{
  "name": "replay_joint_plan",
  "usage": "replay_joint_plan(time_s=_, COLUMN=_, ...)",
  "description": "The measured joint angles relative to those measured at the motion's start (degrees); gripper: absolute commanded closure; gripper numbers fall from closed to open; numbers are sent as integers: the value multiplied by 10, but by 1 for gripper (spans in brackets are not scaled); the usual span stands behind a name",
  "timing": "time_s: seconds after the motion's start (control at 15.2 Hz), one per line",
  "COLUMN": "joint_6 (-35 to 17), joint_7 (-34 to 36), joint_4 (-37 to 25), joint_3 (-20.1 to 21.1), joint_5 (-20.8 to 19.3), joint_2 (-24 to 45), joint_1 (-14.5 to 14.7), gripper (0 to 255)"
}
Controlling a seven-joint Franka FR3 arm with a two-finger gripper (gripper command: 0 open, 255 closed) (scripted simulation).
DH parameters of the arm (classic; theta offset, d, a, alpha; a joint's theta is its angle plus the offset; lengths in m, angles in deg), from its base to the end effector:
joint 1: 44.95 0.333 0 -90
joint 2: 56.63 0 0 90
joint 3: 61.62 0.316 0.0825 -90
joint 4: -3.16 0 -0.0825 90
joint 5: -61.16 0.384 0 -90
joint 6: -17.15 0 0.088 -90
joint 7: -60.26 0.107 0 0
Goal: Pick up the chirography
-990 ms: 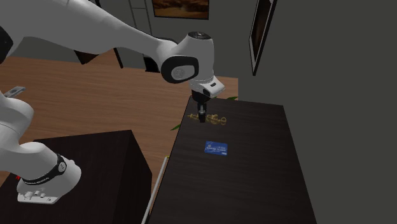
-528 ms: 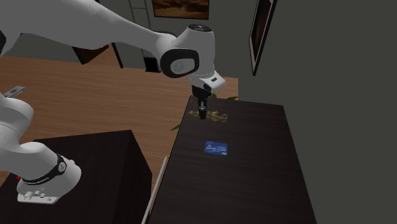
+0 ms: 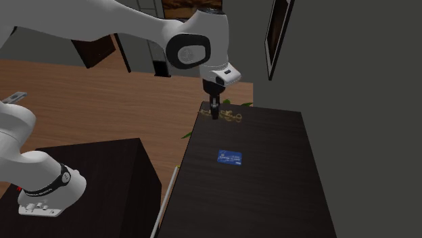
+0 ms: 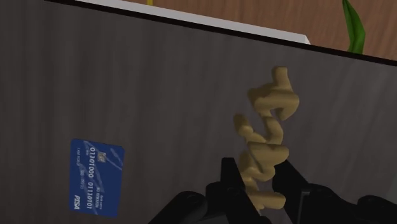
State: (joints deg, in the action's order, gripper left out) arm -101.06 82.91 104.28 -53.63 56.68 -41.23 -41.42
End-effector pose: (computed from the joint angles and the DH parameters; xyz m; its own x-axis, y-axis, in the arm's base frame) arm 0.6241 0.1167 0.4153 0.9858 -0.1627 0.0423 -0.1636 -0.9864 0.0182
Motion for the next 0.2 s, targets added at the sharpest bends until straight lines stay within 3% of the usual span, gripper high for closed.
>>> replay_joint_plan(time_s=0.2, joint_6=20, joint_7=-1, joint_4=-18, joint_3=0, joint_5=1, joint_2=-2, joint_1=0, gripper=255)
